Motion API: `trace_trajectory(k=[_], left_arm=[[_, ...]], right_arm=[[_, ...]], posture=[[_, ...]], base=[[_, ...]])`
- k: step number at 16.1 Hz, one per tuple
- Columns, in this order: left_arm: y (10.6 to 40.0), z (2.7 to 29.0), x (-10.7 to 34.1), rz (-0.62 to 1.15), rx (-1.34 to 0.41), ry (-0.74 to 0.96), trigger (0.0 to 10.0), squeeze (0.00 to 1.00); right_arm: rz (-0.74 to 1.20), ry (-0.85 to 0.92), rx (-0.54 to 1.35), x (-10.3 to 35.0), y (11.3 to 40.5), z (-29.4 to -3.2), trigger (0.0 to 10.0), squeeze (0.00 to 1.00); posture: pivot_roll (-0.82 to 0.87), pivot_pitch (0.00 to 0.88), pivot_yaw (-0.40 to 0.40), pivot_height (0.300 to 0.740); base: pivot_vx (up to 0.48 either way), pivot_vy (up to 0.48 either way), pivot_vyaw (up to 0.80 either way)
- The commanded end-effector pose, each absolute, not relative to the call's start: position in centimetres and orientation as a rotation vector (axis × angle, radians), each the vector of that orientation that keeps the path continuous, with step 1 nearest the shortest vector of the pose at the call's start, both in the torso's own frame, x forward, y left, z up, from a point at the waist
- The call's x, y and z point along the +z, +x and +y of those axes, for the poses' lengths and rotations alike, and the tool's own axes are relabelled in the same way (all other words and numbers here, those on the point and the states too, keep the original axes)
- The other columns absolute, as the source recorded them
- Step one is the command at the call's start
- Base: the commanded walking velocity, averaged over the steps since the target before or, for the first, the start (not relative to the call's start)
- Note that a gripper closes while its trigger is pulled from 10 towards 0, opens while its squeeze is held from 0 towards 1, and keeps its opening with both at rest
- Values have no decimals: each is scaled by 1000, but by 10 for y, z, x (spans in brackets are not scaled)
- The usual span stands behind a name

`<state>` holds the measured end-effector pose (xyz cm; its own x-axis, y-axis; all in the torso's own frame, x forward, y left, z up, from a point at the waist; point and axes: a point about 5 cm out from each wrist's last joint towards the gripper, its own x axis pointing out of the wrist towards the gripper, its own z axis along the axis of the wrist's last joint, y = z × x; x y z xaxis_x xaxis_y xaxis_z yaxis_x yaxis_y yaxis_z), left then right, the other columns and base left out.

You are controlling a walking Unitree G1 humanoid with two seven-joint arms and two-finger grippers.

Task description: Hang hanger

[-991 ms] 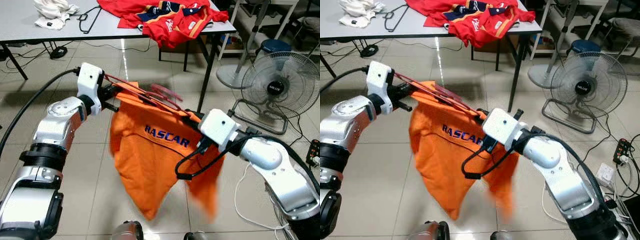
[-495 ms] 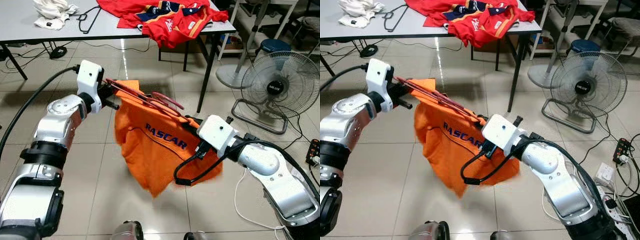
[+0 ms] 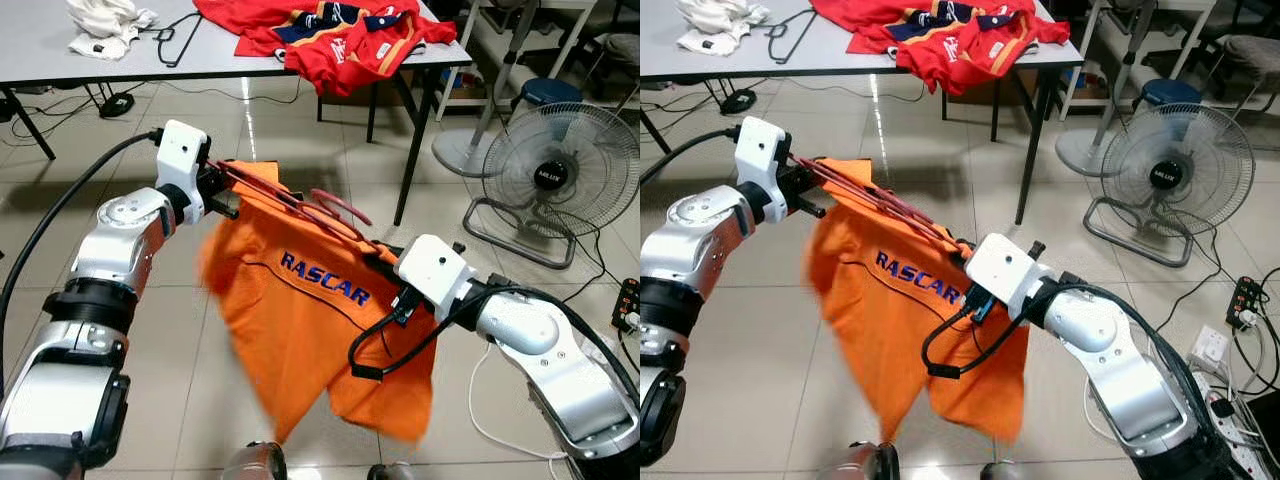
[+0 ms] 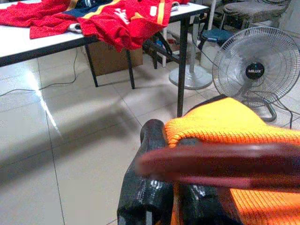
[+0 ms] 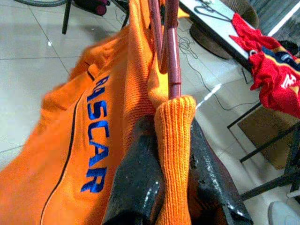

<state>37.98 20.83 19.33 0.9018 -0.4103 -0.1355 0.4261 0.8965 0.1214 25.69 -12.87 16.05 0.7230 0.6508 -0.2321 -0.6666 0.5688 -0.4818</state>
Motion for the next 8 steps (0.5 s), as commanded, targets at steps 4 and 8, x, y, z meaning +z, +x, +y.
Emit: trace_trajectory(k=[4, 8], left_arm=[[375, 282, 236, -7, -77, 204, 0, 0], [372, 263, 212, 51, -165, 166, 10000, 1000]], right_arm=[[313, -636, 524, 133, 261, -196, 10000, 0], [180, -600, 587, 157, 271, -184, 10000, 0]], posture=[[-58, 98, 51, 740], [-62, 91, 52, 740]], base=[[0, 0, 0], [0, 0, 0]])
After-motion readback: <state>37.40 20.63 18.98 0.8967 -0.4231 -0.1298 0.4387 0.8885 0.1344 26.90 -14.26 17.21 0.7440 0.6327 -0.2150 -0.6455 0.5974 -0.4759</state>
